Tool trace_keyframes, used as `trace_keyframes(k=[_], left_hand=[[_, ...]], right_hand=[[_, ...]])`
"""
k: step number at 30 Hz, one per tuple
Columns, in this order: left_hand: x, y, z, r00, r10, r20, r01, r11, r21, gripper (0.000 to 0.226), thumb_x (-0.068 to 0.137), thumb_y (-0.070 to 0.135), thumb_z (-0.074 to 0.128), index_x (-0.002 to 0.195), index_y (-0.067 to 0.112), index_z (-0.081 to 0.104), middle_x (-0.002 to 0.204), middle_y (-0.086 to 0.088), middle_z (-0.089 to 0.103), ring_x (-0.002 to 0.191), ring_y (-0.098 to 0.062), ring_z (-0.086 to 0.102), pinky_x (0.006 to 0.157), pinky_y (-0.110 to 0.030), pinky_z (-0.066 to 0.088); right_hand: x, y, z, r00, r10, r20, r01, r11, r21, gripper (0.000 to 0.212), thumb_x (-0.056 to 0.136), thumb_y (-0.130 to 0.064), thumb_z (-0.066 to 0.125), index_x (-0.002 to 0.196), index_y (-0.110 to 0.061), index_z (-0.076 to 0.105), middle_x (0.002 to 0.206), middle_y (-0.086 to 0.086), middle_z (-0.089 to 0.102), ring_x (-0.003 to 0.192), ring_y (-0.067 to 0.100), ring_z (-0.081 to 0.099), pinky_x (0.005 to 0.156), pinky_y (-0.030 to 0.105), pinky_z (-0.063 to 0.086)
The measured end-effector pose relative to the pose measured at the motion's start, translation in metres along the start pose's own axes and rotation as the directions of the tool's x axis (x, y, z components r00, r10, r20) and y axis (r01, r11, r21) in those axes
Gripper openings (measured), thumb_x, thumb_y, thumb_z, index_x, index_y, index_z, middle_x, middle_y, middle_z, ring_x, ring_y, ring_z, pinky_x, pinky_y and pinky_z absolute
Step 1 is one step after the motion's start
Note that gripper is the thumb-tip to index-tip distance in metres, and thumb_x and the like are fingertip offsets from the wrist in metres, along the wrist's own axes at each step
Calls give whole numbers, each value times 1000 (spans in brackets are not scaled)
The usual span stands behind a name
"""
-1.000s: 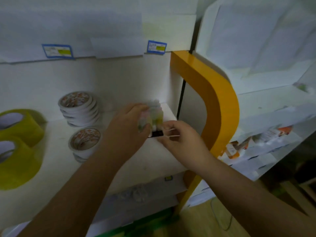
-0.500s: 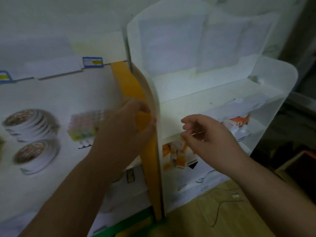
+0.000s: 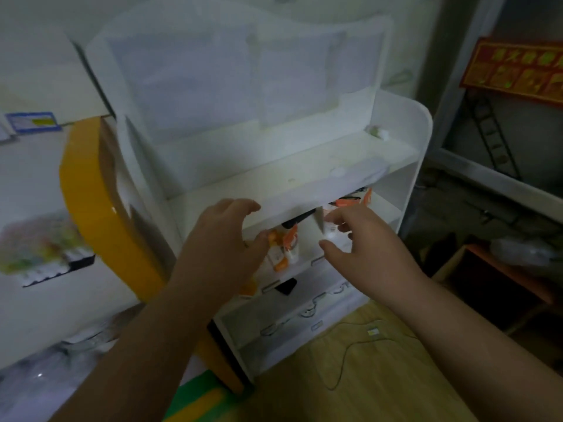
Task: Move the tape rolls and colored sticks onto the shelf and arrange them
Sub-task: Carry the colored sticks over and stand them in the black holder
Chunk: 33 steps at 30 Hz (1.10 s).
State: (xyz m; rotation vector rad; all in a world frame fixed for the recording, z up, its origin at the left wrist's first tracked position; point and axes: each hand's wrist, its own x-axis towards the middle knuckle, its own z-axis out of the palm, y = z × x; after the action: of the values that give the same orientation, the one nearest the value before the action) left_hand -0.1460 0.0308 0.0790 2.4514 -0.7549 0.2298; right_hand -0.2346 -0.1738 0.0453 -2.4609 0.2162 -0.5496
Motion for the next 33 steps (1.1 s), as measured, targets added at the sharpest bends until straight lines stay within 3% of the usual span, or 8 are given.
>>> trace_keyframes(k=[6, 11, 15, 23, 28, 33], left_hand=[[40, 18, 49, 998, 48, 28, -48, 999, 7, 44, 91, 40, 63, 133, 32, 51, 134, 8, 49, 114, -11, 45, 89, -25, 35], [91, 40, 87, 994, 110, 28, -108, 992, -63, 50, 89, 37, 63, 137, 32, 48, 134, 7, 50, 119, -18, 48, 94, -30, 40], [141, 47, 114, 990, 136, 35, -133, 987, -84, 46, 88, 35, 62, 132, 31, 51, 132, 6, 51, 122, -19, 46, 93, -26, 33], [250, 35, 151, 981, 187, 56, -183, 981, -73, 51, 90, 43, 63, 137, 30, 49, 139, 6, 50, 126, -16, 48, 101, -27, 36], [291, 30, 171, 981, 177, 83, -168, 980, -102, 50, 90, 43, 61, 136, 30, 49, 138, 7, 51, 125, -14, 48, 98, -25, 35], [323, 28, 193, 983, 171, 70, -163, 981, -109, 48, 91, 39, 63, 136, 26, 51, 137, 5, 52, 124, -15, 49, 101, -28, 38]], right_hand=[[2, 47, -11, 997, 73, 23, -72, 997, -31, 36, 89, -33, 69, 123, -26, 60, 113, -16, 48, 105, 2, 52, 89, 22, 45], [23, 85, -30, 992, 126, 3, -126, 987, -96, 32, 88, -33, 69, 119, -27, 60, 112, -12, 52, 101, 5, 53, 87, 21, 44], [64, 110, -43, 989, 150, 9, -147, 975, -167, 32, 88, -34, 69, 119, -30, 59, 114, -12, 53, 103, 5, 52, 82, 18, 39], [161, 152, -41, 979, 192, -70, -202, 962, -185, 37, 88, -40, 67, 123, -32, 60, 116, -17, 52, 104, 1, 51, 90, 21, 47], [190, 175, -38, 971, 238, -32, -238, 939, -246, 39, 89, -44, 65, 126, -34, 57, 120, -18, 51, 109, 3, 51, 87, 16, 43], [231, 209, -41, 967, 252, -35, -248, 904, -348, 42, 90, -41, 65, 130, -32, 56, 131, -12, 53, 117, 8, 53, 94, 20, 44]])
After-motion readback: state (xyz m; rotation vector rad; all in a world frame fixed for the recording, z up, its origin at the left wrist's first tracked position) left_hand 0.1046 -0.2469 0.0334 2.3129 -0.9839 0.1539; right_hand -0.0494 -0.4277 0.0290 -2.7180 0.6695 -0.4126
